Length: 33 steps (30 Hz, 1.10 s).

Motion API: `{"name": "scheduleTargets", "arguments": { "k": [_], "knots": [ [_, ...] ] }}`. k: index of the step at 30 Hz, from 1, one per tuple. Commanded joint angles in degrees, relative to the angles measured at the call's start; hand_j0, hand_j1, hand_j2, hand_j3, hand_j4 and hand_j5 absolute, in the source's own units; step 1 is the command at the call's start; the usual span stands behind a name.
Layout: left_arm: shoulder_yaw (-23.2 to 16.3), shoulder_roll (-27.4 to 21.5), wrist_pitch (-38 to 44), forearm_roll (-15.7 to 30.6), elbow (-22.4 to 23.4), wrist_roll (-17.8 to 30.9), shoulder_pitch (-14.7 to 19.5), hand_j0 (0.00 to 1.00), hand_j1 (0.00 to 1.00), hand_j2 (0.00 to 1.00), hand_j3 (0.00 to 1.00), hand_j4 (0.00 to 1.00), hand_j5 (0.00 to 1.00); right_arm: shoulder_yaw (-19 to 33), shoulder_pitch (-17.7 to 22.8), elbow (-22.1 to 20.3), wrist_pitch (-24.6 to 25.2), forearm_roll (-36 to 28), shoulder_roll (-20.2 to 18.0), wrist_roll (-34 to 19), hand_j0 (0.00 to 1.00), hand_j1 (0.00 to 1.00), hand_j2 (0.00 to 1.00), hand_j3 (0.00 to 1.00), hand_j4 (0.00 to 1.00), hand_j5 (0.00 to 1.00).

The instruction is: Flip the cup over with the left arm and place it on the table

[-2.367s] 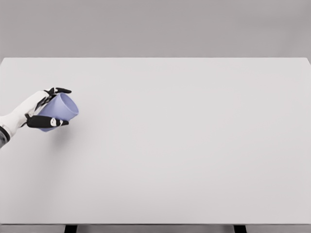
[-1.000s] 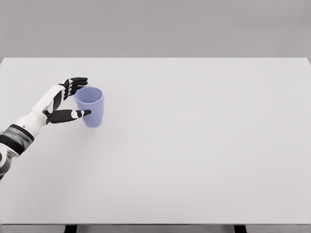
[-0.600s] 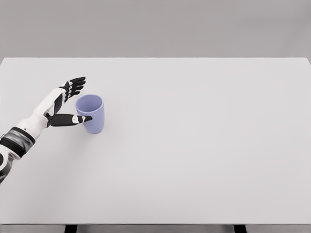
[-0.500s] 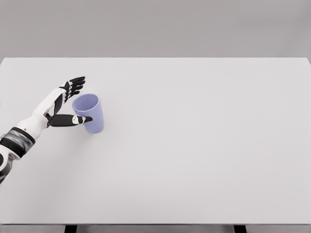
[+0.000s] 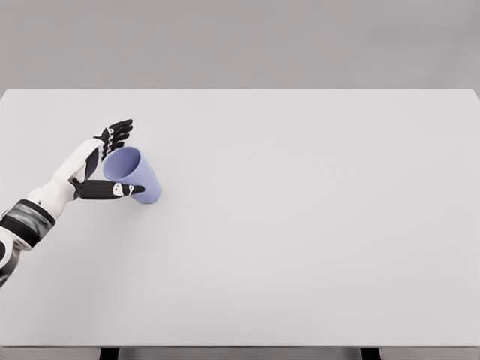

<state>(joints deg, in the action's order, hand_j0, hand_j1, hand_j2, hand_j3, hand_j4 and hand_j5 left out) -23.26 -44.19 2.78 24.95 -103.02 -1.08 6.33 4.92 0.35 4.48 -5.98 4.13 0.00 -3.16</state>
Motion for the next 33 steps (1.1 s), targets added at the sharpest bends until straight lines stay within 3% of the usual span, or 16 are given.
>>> {"name": "scheduleTargets", "arguments": {
  "k": [1,20,26,33],
  "knots": [
    [0.0,-0.1,-0.1,0.0,-0.1,0.0,0.0,1.00,1.00,1.00,1.00,1.00,1.00,0.0,0.0,0.0,0.0,0.0,0.0,0.0,1.00,1.00,1.00,1.00,1.00,1.00],
    [0.1,-0.9,-1.4,0.0,-0.1,0.1,0.2,1.00,1.00,1.00,1.00,1.00,1.00,0.0,0.0,0.0,0.0,0.0,0.0,0.0,1.00,1.00,1.00,1.00,1.00,1.00],
    [-0.1,-3.0,-4.4,0.1,-0.1,0.1,0.0,1.00,1.00,1.00,1.00,1.00,1.00,0.0,0.0,0.0,0.0,0.0,0.0,0.0,1.00,1.00,1.00,1.00,1.00,1.00],
    [0.1,-10.9,-14.1,0.1,-0.1,0.4,0.0,1.00,1.00,1.00,1.00,1.00,1.00,0.0,0.0,0.0,-0.1,0.0,0.0,0.0,1.00,1.00,1.00,1.00,1.00,1.00]
  ]
}}
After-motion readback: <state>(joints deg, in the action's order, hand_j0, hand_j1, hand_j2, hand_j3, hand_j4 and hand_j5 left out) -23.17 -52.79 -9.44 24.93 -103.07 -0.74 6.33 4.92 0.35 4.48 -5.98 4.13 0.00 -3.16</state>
